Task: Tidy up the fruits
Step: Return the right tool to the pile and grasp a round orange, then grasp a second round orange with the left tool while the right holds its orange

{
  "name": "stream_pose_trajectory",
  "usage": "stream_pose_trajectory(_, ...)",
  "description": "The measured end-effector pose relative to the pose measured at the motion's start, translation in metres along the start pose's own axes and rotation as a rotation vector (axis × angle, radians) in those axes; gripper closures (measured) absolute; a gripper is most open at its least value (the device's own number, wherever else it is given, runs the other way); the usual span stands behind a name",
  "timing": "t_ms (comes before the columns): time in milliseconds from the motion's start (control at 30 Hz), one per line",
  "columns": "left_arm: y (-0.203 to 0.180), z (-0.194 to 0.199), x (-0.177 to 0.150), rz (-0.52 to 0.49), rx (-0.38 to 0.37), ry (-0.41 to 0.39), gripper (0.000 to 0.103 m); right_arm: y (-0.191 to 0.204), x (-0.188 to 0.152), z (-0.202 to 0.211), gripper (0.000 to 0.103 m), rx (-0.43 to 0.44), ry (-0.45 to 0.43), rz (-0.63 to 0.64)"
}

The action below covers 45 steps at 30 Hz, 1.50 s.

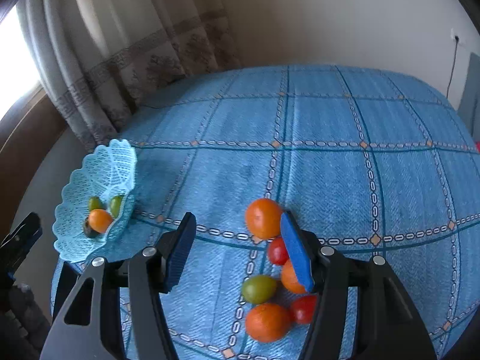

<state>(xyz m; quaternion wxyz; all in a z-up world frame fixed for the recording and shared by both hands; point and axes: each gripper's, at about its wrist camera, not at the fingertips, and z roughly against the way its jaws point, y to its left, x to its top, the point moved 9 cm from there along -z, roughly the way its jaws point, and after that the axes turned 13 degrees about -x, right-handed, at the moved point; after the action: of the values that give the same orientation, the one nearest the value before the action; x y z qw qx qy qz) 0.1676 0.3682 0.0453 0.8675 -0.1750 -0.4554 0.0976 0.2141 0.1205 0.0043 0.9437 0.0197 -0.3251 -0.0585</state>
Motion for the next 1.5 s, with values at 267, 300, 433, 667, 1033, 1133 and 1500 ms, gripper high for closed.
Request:
stream_pose_trajectory(267, -0.009, -0.007, -0.007, -0.022, -0.006, 0.021, 0.011, -0.008, -0.002, -0.038, 0.044, -0.051, 0.063, 0.019)
stream_pose_trajectory(300, -0.01, -0.007, -0.008, -0.023, -0.005, 0.022, 0.011, -0.009, -0.002, -0.044, 0.044, -0.054, 0.078, 0.025)
stream_pose_trajectory(433, -0.01, -0.008, -0.008, -0.027, -0.005, 0.029, 0.011, -0.01, -0.004, -0.057, 0.044, -0.041, 0.129, 0.018)
stream_pose_trajectory(667, -0.012, -0.01, -0.008, -0.033, -0.002, 0.039, 0.011, -0.004, -0.009, -0.069, 0.049, -0.063, 0.159, 0.057)
stream_pose_trajectory(1033, -0.024, -0.015, -0.016, -0.061, -0.005, 0.058, 0.011, 0.001, -0.007, -0.064, 0.065, -0.056, 0.139, 0.057)
stream_pose_trajectory(1133, -0.032, -0.02, -0.022, -0.08, -0.008, 0.074, 0.011, -0.007, -0.004, -0.055, 0.065, -0.045, 0.121, 0.046)
stream_pose_trajectory(1500, -0.09, -0.049, -0.066, -0.217, -0.057, 0.176, 0.01, -0.051, -0.003, -0.016, 0.065, -0.056, 0.046, 0.014)
